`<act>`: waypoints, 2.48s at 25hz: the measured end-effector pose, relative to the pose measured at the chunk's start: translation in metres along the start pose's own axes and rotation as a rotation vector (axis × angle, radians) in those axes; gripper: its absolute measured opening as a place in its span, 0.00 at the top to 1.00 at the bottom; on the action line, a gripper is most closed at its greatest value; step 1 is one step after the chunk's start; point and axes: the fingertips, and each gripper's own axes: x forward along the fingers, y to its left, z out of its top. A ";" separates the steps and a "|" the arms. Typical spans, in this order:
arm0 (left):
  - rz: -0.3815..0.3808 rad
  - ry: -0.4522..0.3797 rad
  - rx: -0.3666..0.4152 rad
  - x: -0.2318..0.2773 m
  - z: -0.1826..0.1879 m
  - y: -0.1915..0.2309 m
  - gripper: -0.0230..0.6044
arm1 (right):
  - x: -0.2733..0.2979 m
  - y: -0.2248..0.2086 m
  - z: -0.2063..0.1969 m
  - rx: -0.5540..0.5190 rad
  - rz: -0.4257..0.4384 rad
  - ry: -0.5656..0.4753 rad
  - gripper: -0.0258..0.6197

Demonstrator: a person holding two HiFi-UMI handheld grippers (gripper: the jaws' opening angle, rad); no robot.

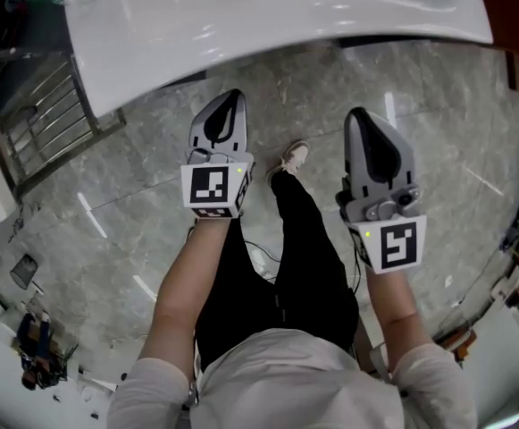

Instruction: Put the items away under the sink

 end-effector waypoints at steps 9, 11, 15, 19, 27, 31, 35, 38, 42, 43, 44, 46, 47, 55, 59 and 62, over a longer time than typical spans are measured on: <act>0.054 -0.100 -0.032 -0.060 0.075 -0.001 0.96 | 0.006 0.015 0.062 0.014 0.053 -0.033 0.90; 0.047 -0.123 -0.033 -0.072 0.093 -0.005 0.96 | 0.006 0.017 0.072 0.030 0.068 -0.039 0.90; 0.004 -0.137 -0.026 -0.092 0.115 -0.021 0.96 | 0.000 0.013 0.094 0.115 0.056 -0.038 0.90; -0.016 -0.142 -0.002 -0.107 0.140 -0.034 0.96 | -0.010 0.010 0.123 0.158 0.043 -0.069 0.90; -0.077 -0.206 0.028 -0.128 0.209 -0.066 0.96 | -0.028 0.010 0.163 0.184 0.068 -0.105 0.90; -0.064 -0.226 0.058 -0.140 0.231 -0.072 0.96 | -0.031 0.022 0.178 0.194 0.108 -0.122 0.90; -0.028 -0.262 0.070 -0.160 0.254 -0.074 0.96 | -0.032 0.016 0.202 0.175 0.124 -0.158 0.90; -0.013 -0.288 0.090 -0.171 0.270 -0.078 0.96 | -0.033 0.009 0.218 0.140 0.144 -0.178 0.90; -0.021 -0.326 0.106 -0.180 0.291 -0.087 0.96 | -0.036 0.004 0.226 0.129 0.145 -0.166 0.90; -0.026 -0.334 0.107 -0.182 0.296 -0.088 0.96 | -0.037 0.005 0.227 0.128 0.146 -0.165 0.90; -0.029 -0.341 0.107 -0.184 0.300 -0.089 0.96 | -0.039 0.008 0.230 0.125 0.147 -0.166 0.90; -0.027 -0.352 0.108 -0.187 0.304 -0.088 0.96 | -0.039 0.011 0.234 0.117 0.144 -0.171 0.90; -0.025 -0.357 0.109 -0.187 0.306 -0.087 0.96 | -0.039 0.011 0.236 0.114 0.138 -0.177 0.90; -0.064 -0.380 0.128 -0.187 0.316 -0.093 0.96 | -0.041 0.013 0.249 0.100 0.091 -0.211 0.90; -0.070 -0.395 0.147 -0.200 0.327 -0.087 0.96 | -0.049 0.004 0.256 0.118 0.055 -0.222 0.90; -0.067 -0.409 0.158 -0.211 0.334 -0.076 0.96 | -0.052 0.003 0.267 0.119 0.026 -0.245 0.90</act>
